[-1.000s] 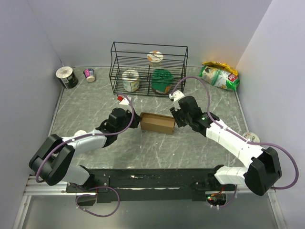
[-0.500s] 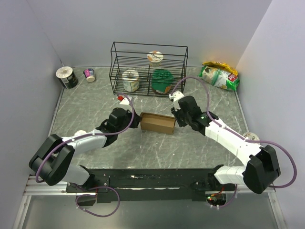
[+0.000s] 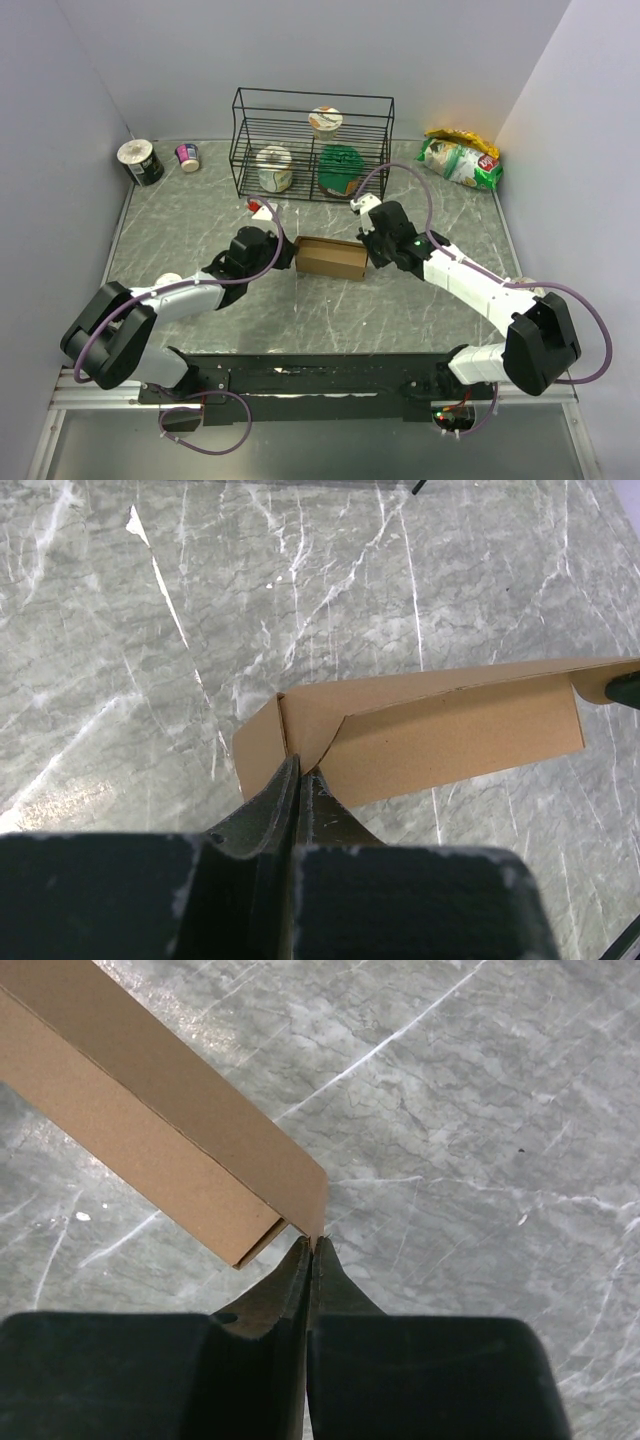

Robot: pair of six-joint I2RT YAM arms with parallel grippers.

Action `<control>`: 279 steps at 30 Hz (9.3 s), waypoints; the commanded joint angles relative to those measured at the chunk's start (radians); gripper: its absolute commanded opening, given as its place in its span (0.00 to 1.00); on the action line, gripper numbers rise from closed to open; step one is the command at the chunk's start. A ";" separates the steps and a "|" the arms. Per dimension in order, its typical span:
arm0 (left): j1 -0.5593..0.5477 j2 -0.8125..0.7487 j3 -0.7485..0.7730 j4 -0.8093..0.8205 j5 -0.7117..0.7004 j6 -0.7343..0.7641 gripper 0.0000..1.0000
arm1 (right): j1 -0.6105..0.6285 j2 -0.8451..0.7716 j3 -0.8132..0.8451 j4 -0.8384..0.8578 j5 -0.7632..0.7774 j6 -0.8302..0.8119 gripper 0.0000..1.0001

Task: Fold the paper box

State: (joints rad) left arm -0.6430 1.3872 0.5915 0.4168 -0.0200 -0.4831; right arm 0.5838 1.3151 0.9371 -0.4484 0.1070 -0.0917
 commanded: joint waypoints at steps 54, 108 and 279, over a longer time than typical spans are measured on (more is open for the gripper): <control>-0.196 0.200 0.123 -0.314 -0.176 0.032 0.01 | -0.203 0.205 0.325 -0.139 -0.291 0.437 0.00; -0.202 0.237 0.160 -0.335 -0.181 0.031 0.01 | -0.266 0.145 0.134 -0.049 -0.228 0.369 0.00; -0.006 0.331 0.363 -0.283 0.029 -0.038 0.25 | 0.228 0.079 -0.239 0.384 0.554 0.618 0.43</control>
State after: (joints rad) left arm -0.6285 1.7157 0.9920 0.2996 0.0368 -0.5495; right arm 0.8074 1.3640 0.7319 0.0425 0.6392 0.5159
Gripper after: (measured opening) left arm 0.166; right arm 0.433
